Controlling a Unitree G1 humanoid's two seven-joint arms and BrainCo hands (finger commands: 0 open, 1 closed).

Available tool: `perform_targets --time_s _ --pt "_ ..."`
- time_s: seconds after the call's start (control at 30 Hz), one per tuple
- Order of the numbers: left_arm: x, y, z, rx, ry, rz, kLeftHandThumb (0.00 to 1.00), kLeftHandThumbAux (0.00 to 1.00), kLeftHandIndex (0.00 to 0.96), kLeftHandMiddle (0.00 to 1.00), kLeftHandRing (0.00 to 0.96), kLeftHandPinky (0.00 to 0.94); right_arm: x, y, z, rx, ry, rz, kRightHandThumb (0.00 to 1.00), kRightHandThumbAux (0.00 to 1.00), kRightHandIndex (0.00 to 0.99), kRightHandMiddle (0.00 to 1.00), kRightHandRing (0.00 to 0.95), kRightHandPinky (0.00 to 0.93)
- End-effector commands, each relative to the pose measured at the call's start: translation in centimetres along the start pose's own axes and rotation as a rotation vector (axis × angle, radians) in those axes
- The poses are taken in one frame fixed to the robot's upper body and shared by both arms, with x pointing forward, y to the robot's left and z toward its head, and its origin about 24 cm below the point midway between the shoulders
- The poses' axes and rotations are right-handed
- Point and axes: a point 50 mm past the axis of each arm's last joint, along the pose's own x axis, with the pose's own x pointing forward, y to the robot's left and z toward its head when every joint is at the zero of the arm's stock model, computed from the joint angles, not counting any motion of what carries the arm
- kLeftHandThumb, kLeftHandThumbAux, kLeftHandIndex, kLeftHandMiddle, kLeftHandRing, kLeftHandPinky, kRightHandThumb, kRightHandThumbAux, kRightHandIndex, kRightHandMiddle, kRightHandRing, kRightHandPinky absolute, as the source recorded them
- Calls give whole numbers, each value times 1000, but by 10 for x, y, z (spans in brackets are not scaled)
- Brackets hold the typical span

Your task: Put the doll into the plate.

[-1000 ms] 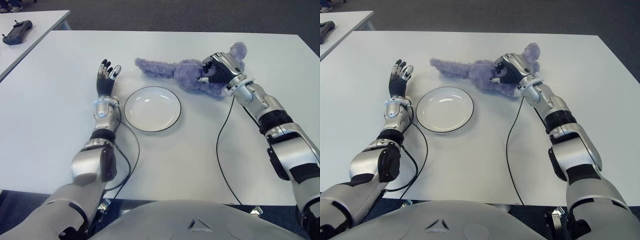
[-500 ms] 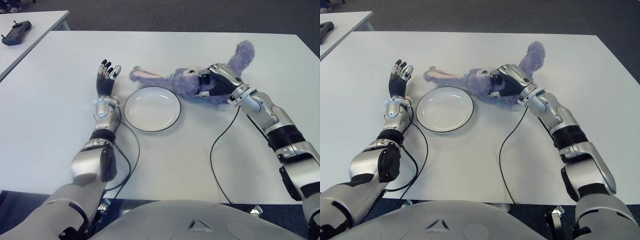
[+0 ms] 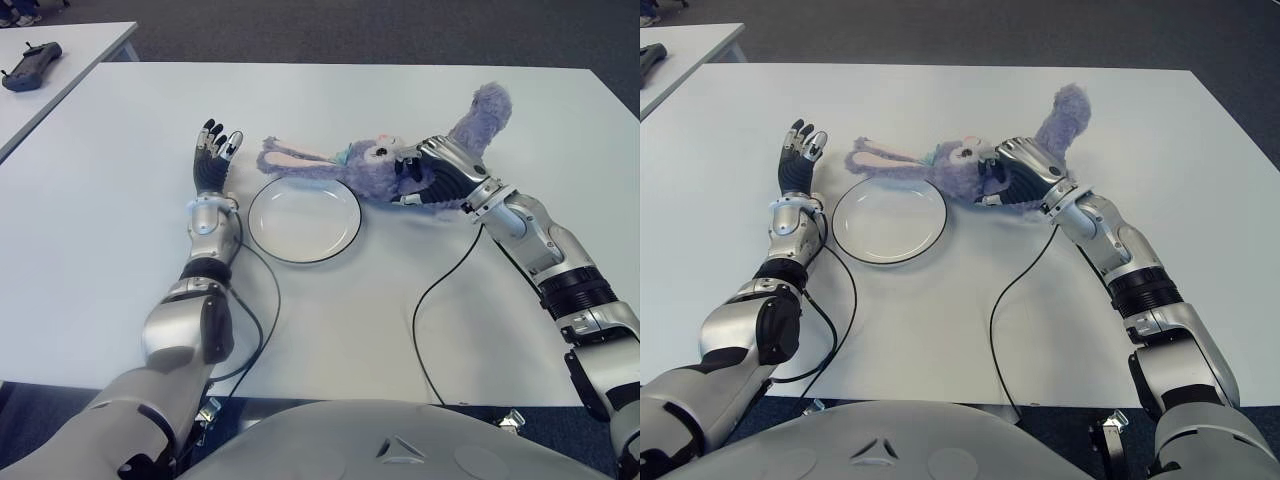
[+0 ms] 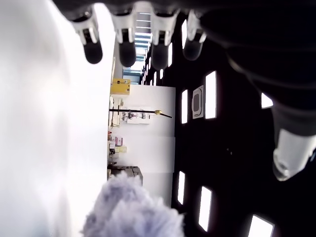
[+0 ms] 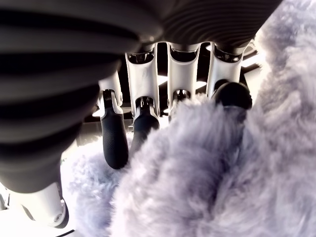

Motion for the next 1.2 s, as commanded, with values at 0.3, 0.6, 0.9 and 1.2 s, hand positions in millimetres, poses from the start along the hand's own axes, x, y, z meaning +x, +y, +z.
perform_targets --time_s 0.3,0.6,0.9,1.2 --pt "-105 3 -116 -45 492 80 0 572 55 100 84 82 -7 47 -29 30 214 158 121 691 374 573 564 562" --pt "-105 5 -116 -43 506 90 0 573 55 105 87 85 -3 51 -31 34 212 130 162 686 321 415 421 436" --pt "-104 5 -116 -42 505 86 0 572 51 97 83 85 3 54 -31 54 217 95 220 686 289 352 381 395" --pt "-104 6 -117 -41 515 85 0 580 47 94 82 81 23 47 -29 -7 224 43 186 597 172 220 346 435"
